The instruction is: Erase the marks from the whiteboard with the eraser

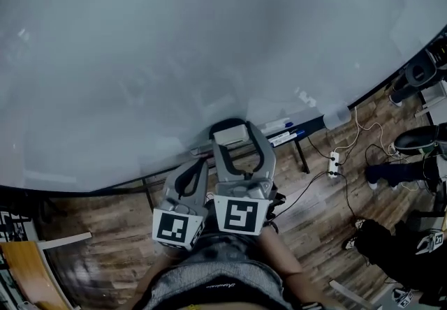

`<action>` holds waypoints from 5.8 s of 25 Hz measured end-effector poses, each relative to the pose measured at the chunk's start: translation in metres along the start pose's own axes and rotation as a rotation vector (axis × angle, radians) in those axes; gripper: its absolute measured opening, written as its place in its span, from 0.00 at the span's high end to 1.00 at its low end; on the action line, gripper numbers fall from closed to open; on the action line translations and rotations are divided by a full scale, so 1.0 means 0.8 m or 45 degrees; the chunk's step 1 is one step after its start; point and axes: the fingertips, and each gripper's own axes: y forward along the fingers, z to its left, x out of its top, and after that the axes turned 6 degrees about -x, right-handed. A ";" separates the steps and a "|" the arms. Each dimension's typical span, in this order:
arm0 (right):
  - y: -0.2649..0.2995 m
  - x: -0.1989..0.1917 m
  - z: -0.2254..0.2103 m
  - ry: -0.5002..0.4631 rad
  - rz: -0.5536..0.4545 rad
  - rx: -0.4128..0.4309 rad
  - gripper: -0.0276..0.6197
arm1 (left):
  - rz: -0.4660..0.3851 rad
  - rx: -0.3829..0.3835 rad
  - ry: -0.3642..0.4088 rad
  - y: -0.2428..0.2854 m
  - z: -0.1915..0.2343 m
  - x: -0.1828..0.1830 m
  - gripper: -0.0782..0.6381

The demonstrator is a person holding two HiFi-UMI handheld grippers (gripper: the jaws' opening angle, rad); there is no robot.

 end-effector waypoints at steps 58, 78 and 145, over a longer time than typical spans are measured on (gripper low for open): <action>0.038 -0.133 -0.365 0.033 0.101 0.147 0.55 | -0.004 0.083 -0.007 0.281 -0.242 0.035 0.89; 0.036 -0.132 -0.365 0.034 0.108 0.068 0.55 | -0.059 -0.018 -0.051 0.281 -0.224 0.046 0.89; 0.068 -0.238 -0.647 0.068 0.153 0.037 0.55 | -0.052 0.210 -0.058 0.448 -0.360 0.053 0.89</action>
